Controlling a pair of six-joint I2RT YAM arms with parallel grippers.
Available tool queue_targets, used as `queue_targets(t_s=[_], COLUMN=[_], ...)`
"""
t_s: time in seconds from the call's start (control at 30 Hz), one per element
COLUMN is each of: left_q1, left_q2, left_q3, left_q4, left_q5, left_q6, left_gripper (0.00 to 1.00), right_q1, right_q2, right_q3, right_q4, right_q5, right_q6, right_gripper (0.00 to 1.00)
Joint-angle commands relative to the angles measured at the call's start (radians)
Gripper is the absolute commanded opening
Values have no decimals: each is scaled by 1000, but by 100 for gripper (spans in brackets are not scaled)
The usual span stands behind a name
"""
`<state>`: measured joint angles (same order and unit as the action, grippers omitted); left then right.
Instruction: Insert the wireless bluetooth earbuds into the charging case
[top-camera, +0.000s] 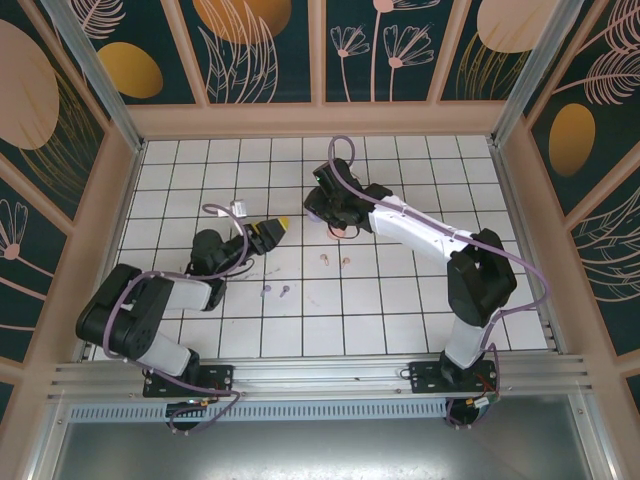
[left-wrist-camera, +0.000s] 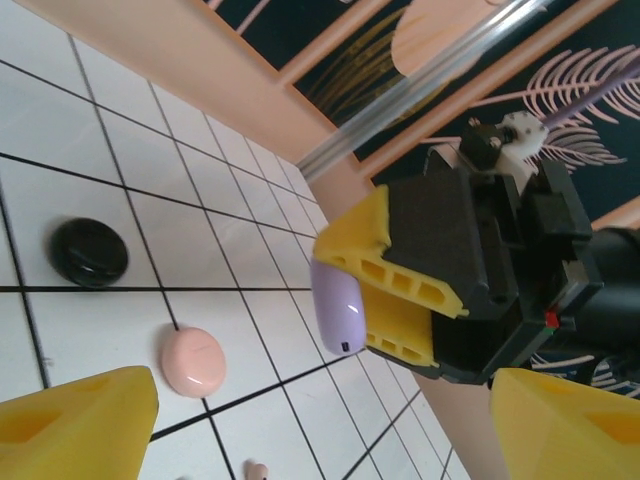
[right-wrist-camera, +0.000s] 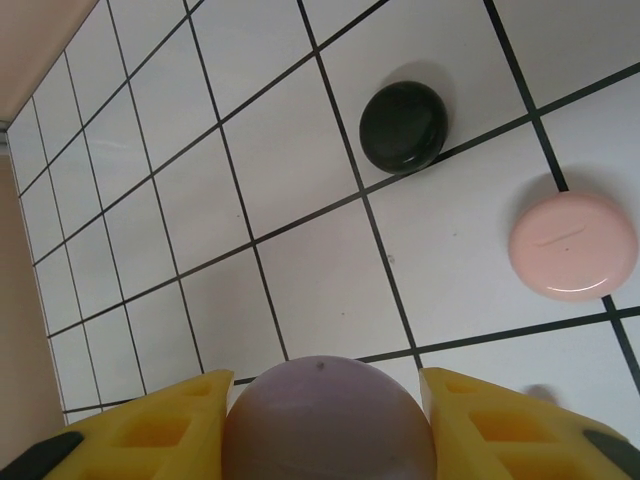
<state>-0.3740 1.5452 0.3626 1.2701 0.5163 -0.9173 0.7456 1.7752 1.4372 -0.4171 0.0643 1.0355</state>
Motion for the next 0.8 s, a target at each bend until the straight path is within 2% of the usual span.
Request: queue_targets(t_s=[0.0, 0.1, 0.3, 0.77], left_q1=[-31, -51, -75, -85], left_q2=[38, 66, 117, 230], left_q3=[45, 52, 66, 140], left_q4=[126, 155, 191, 244], left_q5=[14, -2, -27, -55], left_q6=[1, -4, -10, -37], left_gripper=[79, 72, 69, 65], right_q1=[-4, -3, -2, 20], right_q2=[-23, -23, -18, -5], right_q3=[22, 14, 7, 8], right_q4=[45, 63, 97, 124], right_q5=[-25, -33, -46, -71], right_q6=[48, 75, 123, 149], right_gripper=[37, 37, 37, 36])
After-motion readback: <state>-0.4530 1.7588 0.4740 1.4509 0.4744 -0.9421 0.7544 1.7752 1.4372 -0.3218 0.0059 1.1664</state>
